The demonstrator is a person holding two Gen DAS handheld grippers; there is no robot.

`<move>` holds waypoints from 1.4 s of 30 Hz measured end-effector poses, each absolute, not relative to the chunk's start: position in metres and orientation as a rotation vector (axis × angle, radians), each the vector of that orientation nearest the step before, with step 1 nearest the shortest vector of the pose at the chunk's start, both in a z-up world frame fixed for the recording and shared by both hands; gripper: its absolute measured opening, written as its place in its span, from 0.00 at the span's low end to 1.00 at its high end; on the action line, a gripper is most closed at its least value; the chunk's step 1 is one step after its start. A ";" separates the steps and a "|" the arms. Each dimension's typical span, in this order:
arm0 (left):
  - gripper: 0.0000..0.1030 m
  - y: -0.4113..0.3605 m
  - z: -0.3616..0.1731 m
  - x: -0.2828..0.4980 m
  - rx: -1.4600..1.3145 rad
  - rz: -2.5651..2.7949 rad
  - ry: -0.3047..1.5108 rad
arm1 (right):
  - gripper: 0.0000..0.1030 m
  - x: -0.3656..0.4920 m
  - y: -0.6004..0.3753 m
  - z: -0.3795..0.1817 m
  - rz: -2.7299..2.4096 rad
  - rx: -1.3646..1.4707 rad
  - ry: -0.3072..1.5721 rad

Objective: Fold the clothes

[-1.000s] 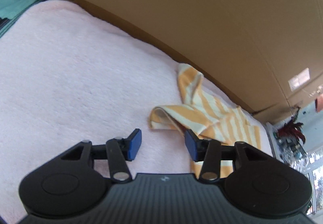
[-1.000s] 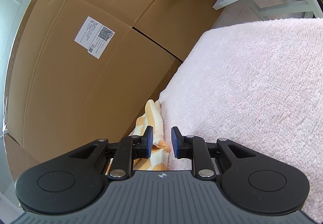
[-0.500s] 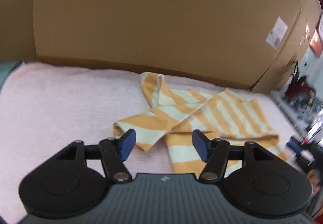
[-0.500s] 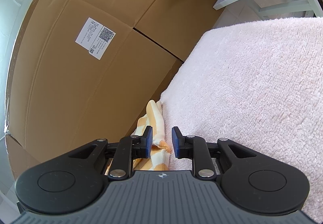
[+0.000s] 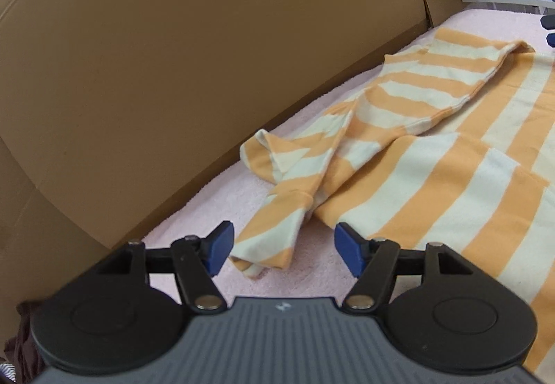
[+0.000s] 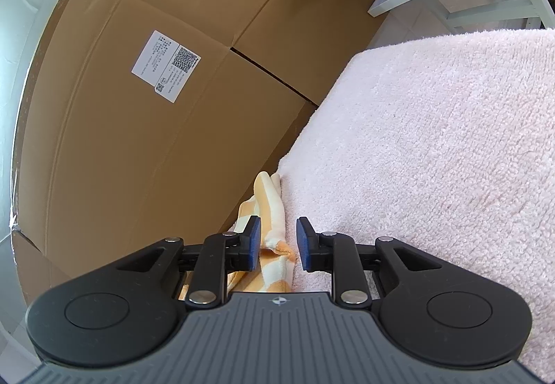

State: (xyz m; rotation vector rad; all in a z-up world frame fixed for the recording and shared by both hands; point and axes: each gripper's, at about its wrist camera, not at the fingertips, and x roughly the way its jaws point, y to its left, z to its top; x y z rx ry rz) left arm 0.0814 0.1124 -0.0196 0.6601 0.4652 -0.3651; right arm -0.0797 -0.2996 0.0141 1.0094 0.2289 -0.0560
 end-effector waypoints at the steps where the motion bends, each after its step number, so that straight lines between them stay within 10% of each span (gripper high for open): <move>1: 0.39 0.112 -0.020 0.085 0.655 -0.364 0.477 | 0.24 -0.079 -0.299 0.014 -0.052 1.007 0.229; 3: 0.07 0.116 -0.017 0.098 0.595 -0.356 0.524 | 0.24 -0.079 -0.299 0.015 -0.043 1.001 0.230; 10: 0.05 0.148 0.010 0.135 0.233 -0.385 0.608 | 0.02 -0.078 -0.289 0.024 0.097 0.908 0.229; 22: 0.03 0.249 -0.015 0.219 -0.617 -0.300 0.856 | 0.23 -0.061 -0.288 0.021 0.153 0.913 0.353; 27: 0.19 0.260 -0.029 0.215 -0.702 -0.349 0.856 | 0.28 -0.058 -0.291 0.019 0.146 0.916 0.368; 31: 0.70 0.260 -0.011 0.189 -0.572 -0.367 0.784 | 0.28 -0.057 -0.292 0.018 0.144 0.924 0.369; 42: 0.76 0.224 -0.019 0.189 -0.330 -0.329 0.687 | 0.29 -0.057 -0.295 0.018 0.145 0.929 0.369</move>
